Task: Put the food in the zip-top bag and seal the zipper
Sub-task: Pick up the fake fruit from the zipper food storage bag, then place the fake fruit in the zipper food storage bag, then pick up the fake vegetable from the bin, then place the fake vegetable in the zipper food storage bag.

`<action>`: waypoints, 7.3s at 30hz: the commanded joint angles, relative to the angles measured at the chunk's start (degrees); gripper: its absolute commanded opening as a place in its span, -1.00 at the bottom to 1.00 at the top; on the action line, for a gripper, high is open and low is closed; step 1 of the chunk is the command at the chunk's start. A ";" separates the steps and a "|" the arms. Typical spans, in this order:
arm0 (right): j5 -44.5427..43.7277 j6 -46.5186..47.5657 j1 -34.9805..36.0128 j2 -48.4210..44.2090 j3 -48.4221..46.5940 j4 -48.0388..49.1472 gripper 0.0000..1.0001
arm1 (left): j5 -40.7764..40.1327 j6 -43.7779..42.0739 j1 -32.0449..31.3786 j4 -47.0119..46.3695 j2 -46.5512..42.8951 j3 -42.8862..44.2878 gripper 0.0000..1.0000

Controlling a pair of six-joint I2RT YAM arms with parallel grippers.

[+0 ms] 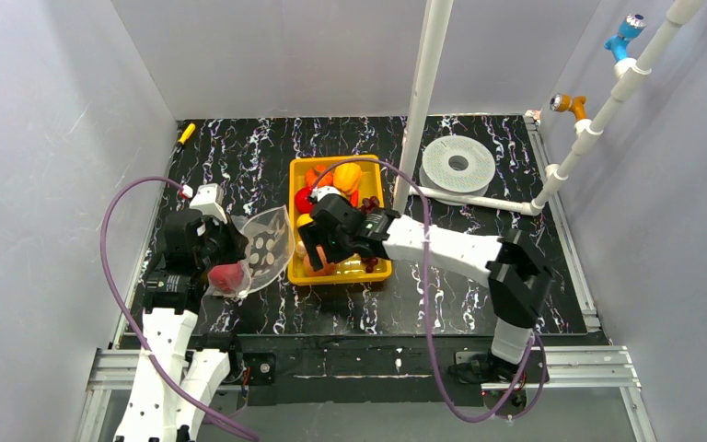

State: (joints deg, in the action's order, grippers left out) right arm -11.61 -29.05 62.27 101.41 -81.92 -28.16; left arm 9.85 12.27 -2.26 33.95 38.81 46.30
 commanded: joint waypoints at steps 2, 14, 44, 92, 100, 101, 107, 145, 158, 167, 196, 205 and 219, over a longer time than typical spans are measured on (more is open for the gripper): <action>1.51 -1.63 0.42 6.14 -5.31 2.41 0.80 | -0.78 0.05 -0.13 1.01 -0.13 0.37 -1.00; -3.50 -1.43 2.03 10.59 -6.41 1.91 0.76 | -0.51 0.15 -0.11 1.04 0.04 0.48 -1.00; -9.86 2.50 2.15 5.42 -4.38 1.44 -0.13 | -0.52 0.13 -0.11 1.03 0.31 0.45 -1.00; 7.47 6.32 4.96 15.66 -35.95 -3.57 0.47 | -2.16 0.21 -0.15 1.21 -3.22 0.35 -1.00; 5.72 7.07 4.96 15.16 -36.19 -4.47 0.97 | -2.18 0.21 -0.17 1.21 -3.14 0.37 -1.00; 5.44 7.26 4.96 14.99 -36.09 -4.57 0.97 | -2.16 0.21 -0.16 1.17 -3.18 0.37 -1.00; 3.96 7.97 4.96 12.08 -34.15 -4.73 0.94 | -2.24 0.22 -0.13 1.21 -3.25 0.36 -1.00; -7.94 10.39 3.44 9.06 -4.83 6.19 0.27 | -2.33 0.34 -0.15 1.38 -0.92 0.54 -1.00; -8.62 12.59 3.10 14.65 -8.22 8.70 0.23 | -2.50 0.31 -0.12 1.38 -0.84 0.54 -1.00; -8.27 12.04 2.85 16.85 -8.79 8.99 0.14 | -2.67 0.34 -0.14 1.46 -0.72 0.54 -1.00; -8.66 11.97 2.83 0.37 -7.12 7.10 -0.88 | -3.24 0.57 -0.12 1.85 -0.49 0.72 -1.00; 0.27 9.09 3.52 1.01 -13.25 7.24 -0.97 | -3.42 0.68 -0.16 1.87 -1.08 0.62 -1.00; 6.09 7.20 4.94 -0.39 -17.61 7.92 -0.97 | -0.41 11.01 -0.15 9.12 1.38 12.15 -1.00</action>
State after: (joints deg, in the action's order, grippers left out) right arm -7.45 -21.06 66.32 103.07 -97.08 -22.35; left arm 8.64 19.65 -2.26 39.24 38.04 53.13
